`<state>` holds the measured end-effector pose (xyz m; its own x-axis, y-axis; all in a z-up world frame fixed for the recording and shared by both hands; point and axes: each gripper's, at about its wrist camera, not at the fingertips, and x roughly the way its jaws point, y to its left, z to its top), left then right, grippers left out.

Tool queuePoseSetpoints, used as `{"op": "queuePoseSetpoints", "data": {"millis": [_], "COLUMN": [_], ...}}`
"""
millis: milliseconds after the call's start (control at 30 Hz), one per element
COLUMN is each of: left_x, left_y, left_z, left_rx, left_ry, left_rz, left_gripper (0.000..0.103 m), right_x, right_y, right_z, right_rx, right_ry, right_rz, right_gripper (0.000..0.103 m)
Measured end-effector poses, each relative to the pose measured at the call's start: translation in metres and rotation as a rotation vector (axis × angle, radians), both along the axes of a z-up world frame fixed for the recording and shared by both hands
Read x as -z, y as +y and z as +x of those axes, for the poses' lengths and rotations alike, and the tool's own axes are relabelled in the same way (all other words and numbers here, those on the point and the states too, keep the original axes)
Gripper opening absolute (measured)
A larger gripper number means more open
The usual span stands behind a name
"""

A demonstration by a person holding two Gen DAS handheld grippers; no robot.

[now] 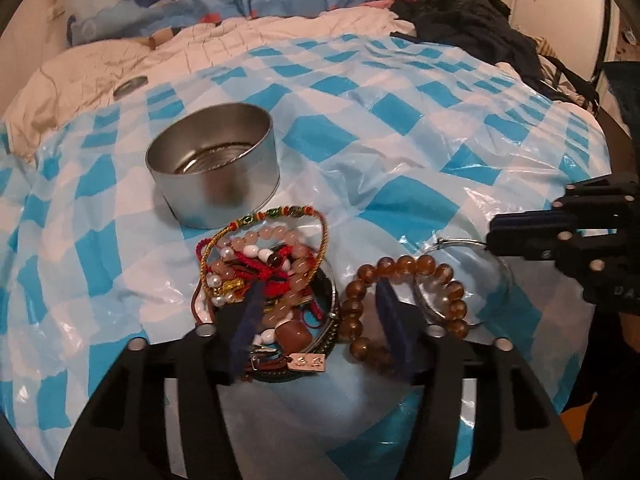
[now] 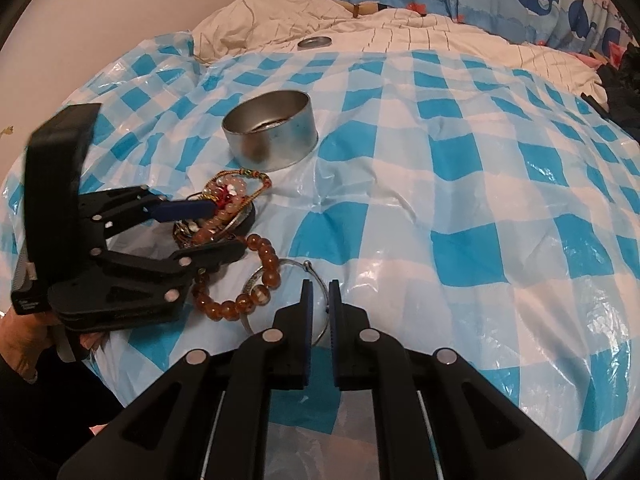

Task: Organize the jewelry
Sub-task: 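Grasp the silver bangle with the right gripper while the left gripper grasps the amber bead bracelet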

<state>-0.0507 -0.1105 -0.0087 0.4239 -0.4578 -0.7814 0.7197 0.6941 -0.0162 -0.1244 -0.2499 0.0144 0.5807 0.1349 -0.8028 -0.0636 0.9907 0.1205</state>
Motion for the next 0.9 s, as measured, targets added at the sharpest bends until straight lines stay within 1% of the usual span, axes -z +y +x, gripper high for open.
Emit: {"op": "queuePoseSetpoints", "data": {"millis": [33, 67, 133, 200, 267, 367, 467, 533, 567, 633, 733, 833, 900], "left_x": [-0.003, -0.005, -0.014, -0.021, -0.023, -0.015, -0.016, -0.019, -0.019, -0.012, 0.004, 0.012, 0.015], "left_y": [0.001, 0.001, 0.002, 0.002, -0.002, -0.01, -0.002, 0.009, 0.016, 0.027, 0.036, 0.04, 0.038], "left_z": [-0.002, -0.003, -0.009, -0.016, -0.022, -0.031, -0.039, -0.044, -0.044, -0.037, -0.021, -0.009, -0.007], "left_rx": [0.002, 0.004, 0.007, 0.033, 0.076, 0.135, 0.124, 0.093, 0.064, 0.001, -0.099, -0.18, -0.205], "left_ry": [-0.017, -0.03, -0.091, -0.137, -0.134, -0.092, -0.059, -0.006, 0.038, 0.162, 0.314, 0.415, 0.459], "left_rz": [-0.006, -0.009, -0.016, -0.031, -0.042, 0.0, -0.023, -0.073, -0.102, -0.189, -0.309, -0.421, -0.449], "left_gripper": [0.061, 0.065, 0.07, 0.072, 0.072, 0.072, 0.072, 0.072, 0.072, 0.072, 0.072, 0.072, 0.073], "right_x": [0.001, 0.002, 0.004, 0.005, 0.006, 0.011, 0.012, 0.012, 0.012, 0.013, 0.013, 0.015, 0.016], "right_y": [-0.001, -0.001, -0.002, -0.001, -0.001, -0.001, -0.002, -0.002, -0.002, -0.001, 0.003, 0.006, 0.006], "right_z": [0.0, 0.0, 0.001, 0.001, 0.002, 0.004, 0.003, 0.002, 0.002, 0.002, 0.002, 0.001, 0.001], "right_rx": [0.002, 0.011, 0.014, 0.014, 0.014, 0.02, 0.022, 0.023, 0.022, 0.019, 0.016, 0.014, 0.015], "right_ry": [0.0, 0.003, 0.01, 0.015, 0.02, 0.036, 0.039, 0.039, 0.04, 0.042, 0.039, 0.039, 0.041], "right_rz": [0.0, 0.0, 0.002, -0.002, -0.008, -0.021, -0.025, -0.024, -0.026, -0.032, -0.042, -0.05, -0.051], "right_gripper": [0.026, 0.027, 0.027, 0.027, 0.028, 0.028, 0.028, 0.029, 0.03, 0.033, 0.035, 0.035, 0.035]}}
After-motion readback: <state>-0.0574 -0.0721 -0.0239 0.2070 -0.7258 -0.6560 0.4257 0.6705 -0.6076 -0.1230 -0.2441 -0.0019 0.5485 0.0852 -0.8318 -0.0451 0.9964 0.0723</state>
